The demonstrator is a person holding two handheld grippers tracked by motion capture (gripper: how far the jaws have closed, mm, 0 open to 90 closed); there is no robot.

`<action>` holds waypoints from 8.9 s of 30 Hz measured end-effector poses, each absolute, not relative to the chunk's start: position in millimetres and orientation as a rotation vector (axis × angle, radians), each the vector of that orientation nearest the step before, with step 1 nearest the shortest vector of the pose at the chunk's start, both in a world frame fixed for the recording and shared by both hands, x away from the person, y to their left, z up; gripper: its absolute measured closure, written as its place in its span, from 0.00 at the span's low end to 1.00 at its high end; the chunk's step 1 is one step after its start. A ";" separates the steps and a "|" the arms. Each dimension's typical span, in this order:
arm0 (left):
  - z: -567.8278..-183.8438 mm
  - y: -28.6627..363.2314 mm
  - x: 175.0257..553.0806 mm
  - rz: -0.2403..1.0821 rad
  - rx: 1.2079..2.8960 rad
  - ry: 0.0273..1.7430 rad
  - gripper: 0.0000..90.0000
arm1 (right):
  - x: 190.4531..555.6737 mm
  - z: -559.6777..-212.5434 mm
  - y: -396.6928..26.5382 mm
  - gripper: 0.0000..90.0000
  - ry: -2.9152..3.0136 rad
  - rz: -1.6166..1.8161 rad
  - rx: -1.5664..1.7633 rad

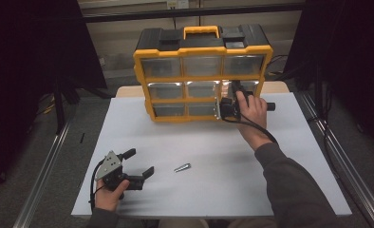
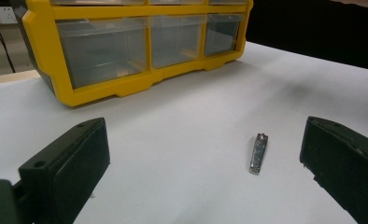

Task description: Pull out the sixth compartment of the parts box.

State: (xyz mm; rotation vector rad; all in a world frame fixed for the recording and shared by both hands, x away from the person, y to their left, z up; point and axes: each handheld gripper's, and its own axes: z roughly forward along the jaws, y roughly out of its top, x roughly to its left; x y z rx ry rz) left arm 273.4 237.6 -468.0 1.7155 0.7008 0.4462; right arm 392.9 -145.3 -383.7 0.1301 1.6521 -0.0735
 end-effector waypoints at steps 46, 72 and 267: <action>-467.4 239.8 274.8 0.437 1.722 0.670 0.02 | 361.9 -376.0 -145.8 0.88 1.700 -0.019 0.115; -465.3 240.8 272.1 0.475 1.671 0.683 0.01 | 355.6 -375.3 -147.0 0.88 1.708 -0.013 0.113; -465.2 242.0 271.1 0.475 1.685 0.661 0.02 | 279.6 -386.2 -166.3 0.31 1.642 0.802 0.670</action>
